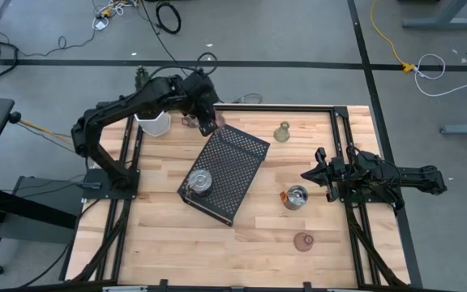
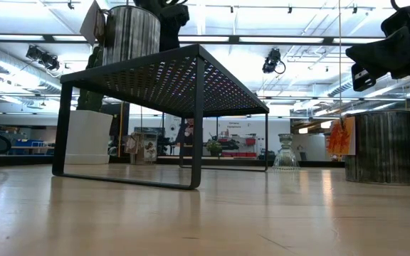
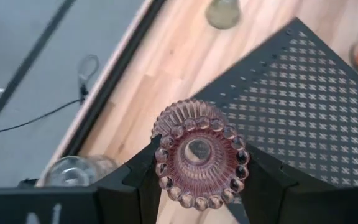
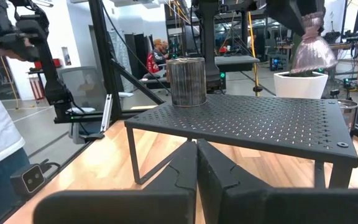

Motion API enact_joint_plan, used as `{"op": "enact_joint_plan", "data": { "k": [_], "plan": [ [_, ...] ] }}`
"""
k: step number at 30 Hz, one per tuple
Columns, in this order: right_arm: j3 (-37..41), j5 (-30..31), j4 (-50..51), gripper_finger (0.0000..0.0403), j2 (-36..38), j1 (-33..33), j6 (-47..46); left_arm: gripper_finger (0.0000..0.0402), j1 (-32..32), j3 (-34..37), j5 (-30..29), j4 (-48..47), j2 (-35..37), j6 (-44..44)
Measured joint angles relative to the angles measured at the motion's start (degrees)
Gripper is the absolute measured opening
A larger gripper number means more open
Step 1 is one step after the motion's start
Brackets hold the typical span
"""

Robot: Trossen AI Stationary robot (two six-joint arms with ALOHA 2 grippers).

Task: Pick & Place candle stick holders
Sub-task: Put the top purple candle holder on the shelf

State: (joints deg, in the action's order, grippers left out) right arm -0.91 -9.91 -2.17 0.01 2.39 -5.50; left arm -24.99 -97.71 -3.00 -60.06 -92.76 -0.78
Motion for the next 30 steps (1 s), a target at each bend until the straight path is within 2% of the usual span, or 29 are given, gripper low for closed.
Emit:
{"op": "enact_joint_plan", "data": {
  "k": [15, 20, 30],
  "plan": [
    [0.0, 0.0, 0.0, 0.0012, 0.0, 0.0, 0.0, 0.0174, 0.1, 0.0, 6.4, 0.7, -5.5, -8.8],
    [0.0, 0.0, 0.0, 0.0012, 0.0, 0.0, 0.0, 0.0174, 0.1, 0.0, 8.3, 1.2, -6.6, -8.9],
    [0.0, 0.0, 0.0, 0.0012, 0.0, 0.0, 0.0, 0.0174, 0.1, 0.0, 8.4, 2.3, -7.0, -9.0]
  ]
}}
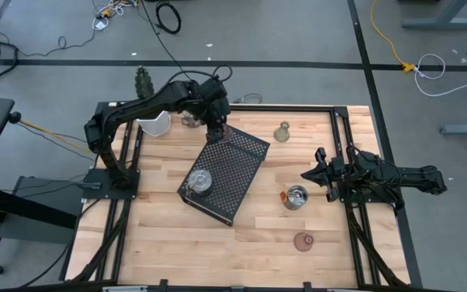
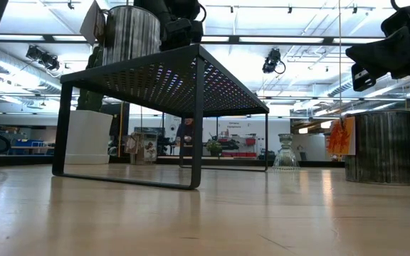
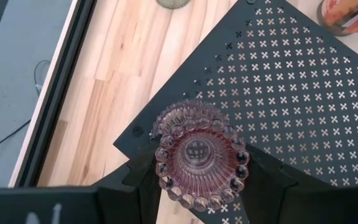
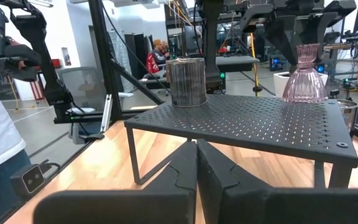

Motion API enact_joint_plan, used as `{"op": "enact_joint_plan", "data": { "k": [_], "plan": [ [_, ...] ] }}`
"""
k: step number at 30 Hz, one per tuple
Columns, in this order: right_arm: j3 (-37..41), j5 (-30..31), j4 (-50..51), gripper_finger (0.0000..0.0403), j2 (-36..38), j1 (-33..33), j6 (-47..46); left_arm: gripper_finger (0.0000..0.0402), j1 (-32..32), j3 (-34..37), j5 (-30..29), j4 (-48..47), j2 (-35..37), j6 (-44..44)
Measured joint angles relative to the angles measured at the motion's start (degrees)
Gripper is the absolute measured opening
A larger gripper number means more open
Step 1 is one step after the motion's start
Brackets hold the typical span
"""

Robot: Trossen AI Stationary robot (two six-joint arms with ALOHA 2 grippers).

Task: Pick & Place candle stick holders
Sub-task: Put the top purple candle holder on the shelf

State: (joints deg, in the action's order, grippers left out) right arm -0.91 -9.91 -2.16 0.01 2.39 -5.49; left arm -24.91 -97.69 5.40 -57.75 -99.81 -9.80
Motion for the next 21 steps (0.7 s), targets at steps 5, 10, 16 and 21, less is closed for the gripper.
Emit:
{"op": "enact_joint_plan", "data": {
  "k": [5, 10, 16, 21],
  "plan": [
    [0.0, 0.0, 0.0, 0.0012, 0.0, 0.0, 0.0, 0.0174, 0.0, 0.0, -0.5, 0.2, -0.4, 0.0],
    [0.0, 0.0, 0.0, 0.0012, 0.0, 0.0, 0.0, 0.0174, 0.7, 0.0, -0.6, 0.5, -1.2, 0.0],
    [0.0, 0.0, 0.0, 0.0012, 0.0, 0.0, 0.0, 0.0174, 0.7, 0.0, -0.6, 0.4, -1.2, 0.0],
    [0.0, 0.0, 0.0, 0.0012, 0.0, 0.0, 0.0, 0.0174, 0.7, 0.0, -0.7, 0.5, -1.2, 0.0]
  ]
}}
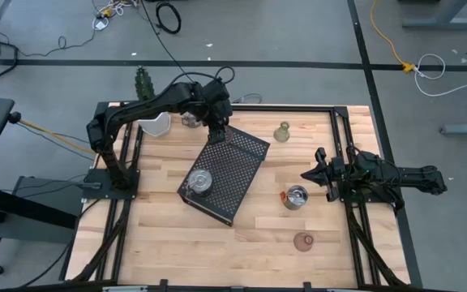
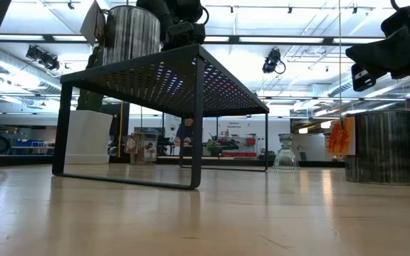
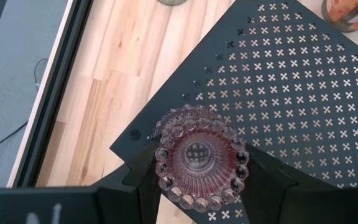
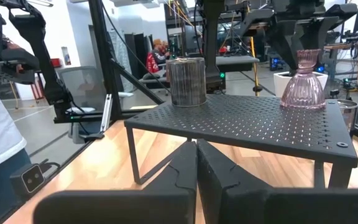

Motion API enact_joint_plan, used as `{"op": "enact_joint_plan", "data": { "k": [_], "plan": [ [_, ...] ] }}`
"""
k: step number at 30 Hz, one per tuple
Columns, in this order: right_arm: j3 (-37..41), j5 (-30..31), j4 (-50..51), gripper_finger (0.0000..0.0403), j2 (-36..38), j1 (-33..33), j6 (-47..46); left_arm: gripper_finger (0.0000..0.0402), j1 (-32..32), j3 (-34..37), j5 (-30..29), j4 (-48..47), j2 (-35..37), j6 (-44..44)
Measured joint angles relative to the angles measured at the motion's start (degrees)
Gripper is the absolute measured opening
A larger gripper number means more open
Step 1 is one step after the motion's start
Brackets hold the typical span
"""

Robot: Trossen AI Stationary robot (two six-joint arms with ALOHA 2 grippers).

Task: Pick & Place candle stick holders
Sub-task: Put the top purple candle holder on the shelf

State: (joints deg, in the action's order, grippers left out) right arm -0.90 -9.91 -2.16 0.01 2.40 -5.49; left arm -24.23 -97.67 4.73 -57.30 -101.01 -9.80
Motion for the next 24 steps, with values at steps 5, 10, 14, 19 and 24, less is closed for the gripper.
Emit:
{"op": "enact_joint_plan", "data": {
  "k": [5, 10, 14, 19, 24],
  "plan": [
    [0.0, 0.0, 0.0, 0.0012, 0.0, 0.0, 0.0, 0.0174, 0.0, 0.0, 0.0, 0.1, 0.0, 0.0],
    [0.0, 0.0, 0.0, 0.0012, 0.0, 0.0, 0.0, 0.0174, 0.0, 0.0, 0.0, 1.4, 0.0, 0.0],
    [0.0, 0.0, 0.0, 0.0012, 0.0, 0.0, 0.0, 0.0174, 0.0, 0.0, 0.0, 1.6, 0.0, 0.0],
    [0.0, 0.0, 0.0, 0.0012, 0.0, 0.0, 0.0, 0.0174, 0.0, 0.0, -0.1, 1.5, 0.0, 0.0],
    [0.0, 0.0, 0.0, 0.0012, 0.0, 0.0, 0.0, 0.0174, 0.0, 0.0, -1.6, 1.6, 0.0, -1.2]
  ]
}}
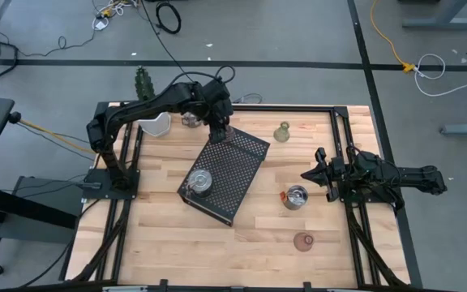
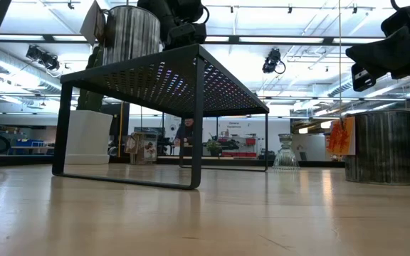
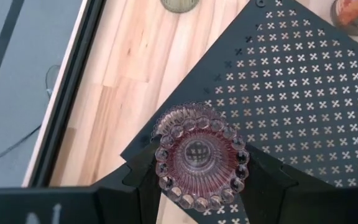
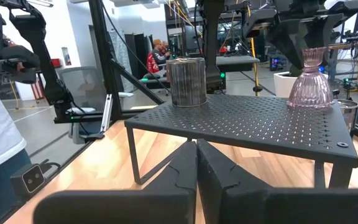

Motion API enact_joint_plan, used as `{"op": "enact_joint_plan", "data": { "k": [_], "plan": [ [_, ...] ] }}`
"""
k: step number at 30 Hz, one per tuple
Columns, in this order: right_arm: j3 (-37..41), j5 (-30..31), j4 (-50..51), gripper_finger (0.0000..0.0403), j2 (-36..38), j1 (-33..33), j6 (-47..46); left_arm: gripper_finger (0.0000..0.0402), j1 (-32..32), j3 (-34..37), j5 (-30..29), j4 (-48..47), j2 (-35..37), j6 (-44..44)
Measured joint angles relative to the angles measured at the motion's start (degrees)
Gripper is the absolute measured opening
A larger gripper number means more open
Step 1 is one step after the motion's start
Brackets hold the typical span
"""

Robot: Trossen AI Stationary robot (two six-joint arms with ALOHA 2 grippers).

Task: Pick & Place candle stick holders
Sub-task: Put the top purple candle holder on the shelf

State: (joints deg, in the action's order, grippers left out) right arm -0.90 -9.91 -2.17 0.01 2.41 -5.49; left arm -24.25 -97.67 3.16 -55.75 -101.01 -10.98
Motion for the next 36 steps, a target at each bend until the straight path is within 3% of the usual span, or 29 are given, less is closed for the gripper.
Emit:
{"op": "enact_joint_plan", "data": {
  "k": [36],
  "plan": [
    [0.0, 0.0, 0.0, 0.0012, 0.0, 0.0, 0.0, 0.0175, 0.0, 0.0, 0.6, 0.0, 0.0, -0.8]
  ]
}}
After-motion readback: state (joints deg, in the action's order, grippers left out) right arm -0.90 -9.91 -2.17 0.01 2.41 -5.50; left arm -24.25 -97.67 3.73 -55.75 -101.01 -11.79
